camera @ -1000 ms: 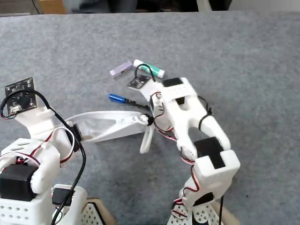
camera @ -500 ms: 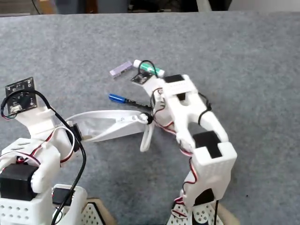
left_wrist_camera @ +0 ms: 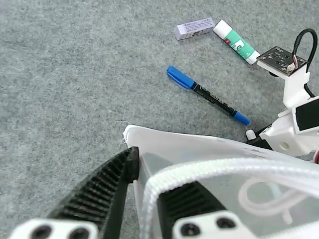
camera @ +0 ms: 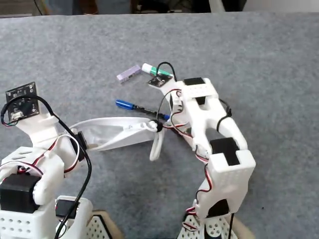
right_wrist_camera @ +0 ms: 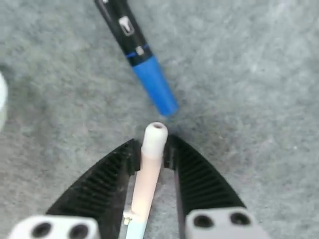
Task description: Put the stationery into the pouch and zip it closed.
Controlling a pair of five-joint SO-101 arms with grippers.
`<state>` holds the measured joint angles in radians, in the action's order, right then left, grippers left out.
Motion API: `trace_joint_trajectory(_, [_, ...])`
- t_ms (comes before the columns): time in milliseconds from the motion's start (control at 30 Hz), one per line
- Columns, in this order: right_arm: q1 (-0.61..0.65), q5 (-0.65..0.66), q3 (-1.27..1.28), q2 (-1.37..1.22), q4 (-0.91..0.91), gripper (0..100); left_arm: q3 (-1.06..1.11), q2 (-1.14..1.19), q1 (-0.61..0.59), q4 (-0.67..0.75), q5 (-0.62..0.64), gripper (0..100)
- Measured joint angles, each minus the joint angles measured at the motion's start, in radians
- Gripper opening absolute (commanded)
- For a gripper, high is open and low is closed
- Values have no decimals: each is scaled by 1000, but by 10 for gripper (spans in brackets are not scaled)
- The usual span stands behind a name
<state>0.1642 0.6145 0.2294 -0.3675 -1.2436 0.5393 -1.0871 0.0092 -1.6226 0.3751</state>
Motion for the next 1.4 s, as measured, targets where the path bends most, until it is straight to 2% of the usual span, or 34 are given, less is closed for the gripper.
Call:
trace_joint_trajectory(67, [-8, 0, 0, -3, 0, 10, 0, 0, 0, 0, 0, 28])
trace_joint_trajectory(233, [-21, 0, -6, 0, -5, 12, 0, 0, 0, 0, 0, 28])
trace_joint_trajectory(367, [-58, 2, -55, 58, -92, 12, 0, 0, 0, 0, 0, 28])
trace_joint_trajectory(633, [-110, -3, -215, 423, -279, 12, 0, 0, 0, 0, 0, 28])
trace_joint_trajectory(767, [-109, -89, -273, 640, -302, 12, 0, 0, 0, 0, 0, 28])
trace_joint_trajectory(967, [25, -247, -379, 882, -304, 12, 0, 0, 0, 0, 0, 28])
trace_joint_trajectory(1133, [163, -391, -551, 941, -304, 12, 0, 0, 0, 0, 0, 28])
trace_joint_trajectory(1400, [301, -440, -914, 850, -304, 12, 11, 0, 0, 0, 0, 28])
